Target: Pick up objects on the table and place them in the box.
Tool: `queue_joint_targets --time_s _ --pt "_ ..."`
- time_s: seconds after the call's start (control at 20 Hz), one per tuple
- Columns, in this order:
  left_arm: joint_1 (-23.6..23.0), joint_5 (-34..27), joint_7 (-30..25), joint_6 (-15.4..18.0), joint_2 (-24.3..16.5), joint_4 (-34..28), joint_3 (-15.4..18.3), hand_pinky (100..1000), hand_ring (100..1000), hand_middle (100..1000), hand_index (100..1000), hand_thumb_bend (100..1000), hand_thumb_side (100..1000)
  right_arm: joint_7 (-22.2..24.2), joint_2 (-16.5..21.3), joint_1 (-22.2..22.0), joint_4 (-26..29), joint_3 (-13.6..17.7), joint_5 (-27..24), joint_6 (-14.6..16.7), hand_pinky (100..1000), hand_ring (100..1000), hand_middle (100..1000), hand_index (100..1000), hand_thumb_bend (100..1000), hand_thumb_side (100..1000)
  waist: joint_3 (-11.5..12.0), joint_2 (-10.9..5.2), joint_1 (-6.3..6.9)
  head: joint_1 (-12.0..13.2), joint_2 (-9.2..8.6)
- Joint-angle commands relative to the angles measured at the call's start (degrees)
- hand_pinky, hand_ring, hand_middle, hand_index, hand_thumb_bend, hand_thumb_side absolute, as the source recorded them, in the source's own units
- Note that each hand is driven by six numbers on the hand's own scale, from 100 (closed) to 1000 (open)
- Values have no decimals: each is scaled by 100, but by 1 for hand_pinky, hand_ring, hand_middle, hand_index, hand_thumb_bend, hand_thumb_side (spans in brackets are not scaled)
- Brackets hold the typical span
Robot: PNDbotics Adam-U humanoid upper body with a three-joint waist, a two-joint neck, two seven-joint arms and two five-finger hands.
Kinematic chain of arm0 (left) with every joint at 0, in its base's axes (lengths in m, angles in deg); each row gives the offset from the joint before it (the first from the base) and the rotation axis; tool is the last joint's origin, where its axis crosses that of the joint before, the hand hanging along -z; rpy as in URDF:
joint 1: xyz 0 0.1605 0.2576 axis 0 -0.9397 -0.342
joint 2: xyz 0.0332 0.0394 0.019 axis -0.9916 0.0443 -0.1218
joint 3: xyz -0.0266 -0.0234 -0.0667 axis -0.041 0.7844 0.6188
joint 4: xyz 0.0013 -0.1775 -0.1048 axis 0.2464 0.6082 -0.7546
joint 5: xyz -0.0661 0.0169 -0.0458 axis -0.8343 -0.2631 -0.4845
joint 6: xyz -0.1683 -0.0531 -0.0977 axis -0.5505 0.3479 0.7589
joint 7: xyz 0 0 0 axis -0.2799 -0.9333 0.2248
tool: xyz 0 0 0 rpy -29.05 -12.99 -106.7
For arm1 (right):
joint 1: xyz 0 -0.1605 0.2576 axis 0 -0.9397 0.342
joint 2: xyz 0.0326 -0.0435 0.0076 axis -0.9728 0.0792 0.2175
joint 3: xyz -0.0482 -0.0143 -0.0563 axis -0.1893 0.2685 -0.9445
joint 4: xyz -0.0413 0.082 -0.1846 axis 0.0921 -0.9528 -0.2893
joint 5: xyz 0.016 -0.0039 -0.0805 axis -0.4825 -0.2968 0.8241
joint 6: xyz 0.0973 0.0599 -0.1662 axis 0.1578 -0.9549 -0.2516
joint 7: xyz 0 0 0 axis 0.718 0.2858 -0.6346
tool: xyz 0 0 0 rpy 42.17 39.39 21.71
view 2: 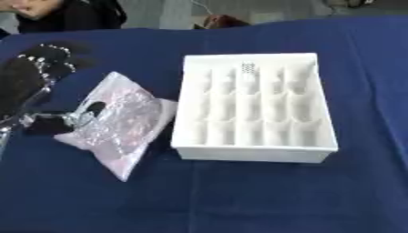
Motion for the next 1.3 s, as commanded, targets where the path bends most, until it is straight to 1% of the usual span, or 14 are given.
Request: queue_joint_targets --time_s 0.05,0.1,0.2,0.25,0.3,0.35,0.45,0.5,0.6,0.8,1.15,1.3 --pt "-1 -13 3 13 -179 -37 7 809 874 847 843 340 584 -13 145 40 92 28 -1 7 507 647 762 956 100 773 -2 -70 -18 40 -3" --pt "6 -35 -21 10 -183 -23 6 816 881 847 846 326 599 -13 145 40 92 28 -1 7 507 647 762 956 100 773 -2 -71 -18 46 -3" --pt "47 -105 -143 -43 -182 56 5 807 896 857 860 270 663 -11 146 38 92 27 0 5 507 647 762 956 100 773 -2 -74 -17 60 -3" --pt "86 -170 -265 -165 -169 153 20 790 906 870 868 212 669 -11 145 35 92 27 1 3 507 647 762 956 100 773 -1 -78 -18 68 -3" --pt "142 -241 -400 -352 -158 241 43 783 909 875 872 197 664 -10 145 32 92 27 1 2 507 647 762 956 100 773 0 -81 -19 78 -3" --pt "209 -289 -514 -598 -139 309 77 779 910 877 874 187 662 -9 144 30 92 26 1 2 507 647 763 956 100 773 0 -83 -20 93 -3" --pt "301 -352 -655 -951 -101 333 76 779 916 883 878 179 661 -7 140 30 92 23 -1 2 507 647 763 956 100 773 -4 -81 -23 114 -3" --pt "338 -371 -689 -1086 -77 327 65 782 916 882 878 174 663 -6 137 31 92 22 -2 2 507 647 763 956 100 773 -6 -79 -24 124 -3" --pt "375 -376 -738 -1235 -56 295 27 792 918 883 878 182 654 -2 134 32 92 20 -4 4 506 647 763 956 100 773 -9 -75 -24 138 -3" --pt "386 -356 -786 -1305 -56 239 -12 806 918 881 878 177 658 2 133 34 92 18 -5 5 507 647 763 956 100 773 -14 -72 -22 142 -3" --pt "391 -333 -874 -1249 -55 210 -54 822 919 881 876 187 666 9 131 34 92 15 -8 8 506 647 764 956 100 772 -20 -75 -20 149 -3" --pt "385 -335 -931 -1172 -106 194 -96 829 918 883 876 207 667 12 130 35 92 13 -9 8 506 647 764 956 100 772 -28 -77 -15 155 -3"
